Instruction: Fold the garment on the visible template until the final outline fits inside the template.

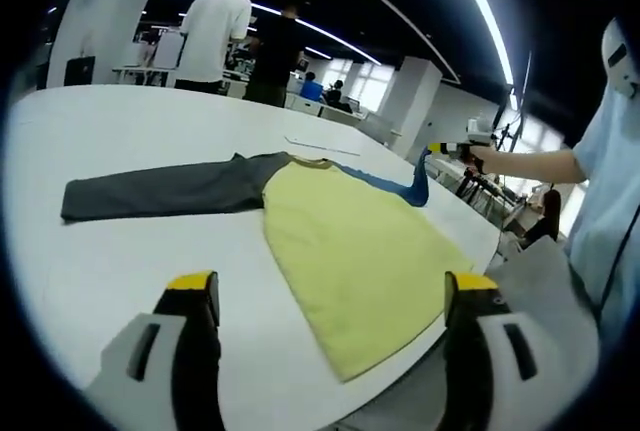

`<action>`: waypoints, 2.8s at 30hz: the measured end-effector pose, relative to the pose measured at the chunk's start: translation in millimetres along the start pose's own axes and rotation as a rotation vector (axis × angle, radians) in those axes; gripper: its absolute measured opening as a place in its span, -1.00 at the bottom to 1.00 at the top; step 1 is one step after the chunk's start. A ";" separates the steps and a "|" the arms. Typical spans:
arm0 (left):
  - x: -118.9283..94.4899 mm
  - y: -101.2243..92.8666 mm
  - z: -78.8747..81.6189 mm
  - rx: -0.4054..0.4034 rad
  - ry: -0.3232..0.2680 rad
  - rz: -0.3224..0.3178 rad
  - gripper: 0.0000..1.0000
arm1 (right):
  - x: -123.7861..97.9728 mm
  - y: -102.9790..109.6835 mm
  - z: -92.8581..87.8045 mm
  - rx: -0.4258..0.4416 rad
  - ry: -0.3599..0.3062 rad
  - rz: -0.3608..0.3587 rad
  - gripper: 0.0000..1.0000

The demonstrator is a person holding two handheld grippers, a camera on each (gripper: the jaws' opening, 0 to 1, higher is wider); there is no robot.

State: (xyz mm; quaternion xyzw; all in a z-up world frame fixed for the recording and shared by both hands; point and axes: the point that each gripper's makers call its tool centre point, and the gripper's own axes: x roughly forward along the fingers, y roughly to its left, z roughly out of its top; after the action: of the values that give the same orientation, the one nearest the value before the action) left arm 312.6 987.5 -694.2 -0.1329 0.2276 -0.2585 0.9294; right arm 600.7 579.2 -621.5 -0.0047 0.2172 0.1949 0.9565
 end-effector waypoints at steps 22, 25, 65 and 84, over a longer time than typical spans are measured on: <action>-9.5 3.3 -1.6 -0.006 -0.011 0.026 0.79 | 54.8 164.6 28.7 0.000 -0.032 0.348 -1.00; -12.4 4.2 -2.6 -0.010 -0.011 0.033 0.79 | 61.6 190.6 33.2 -0.018 -0.037 0.396 -1.00; -24.7 10.5 0.4 -0.040 -0.041 0.093 0.78 | 133.8 347.4 -109.7 -0.186 0.300 0.638 -1.00; -15.2 13.7 -3.8 0.066 0.041 0.046 0.77 | 87.0 320.9 -95.1 -0.169 0.296 0.758 -0.07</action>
State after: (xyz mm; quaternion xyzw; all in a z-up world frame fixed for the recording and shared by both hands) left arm 304.9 1006.6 -697.1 -0.0915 0.2408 -0.2469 0.9342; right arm 513.3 899.1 -719.6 -0.0307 0.3219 0.5476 0.7717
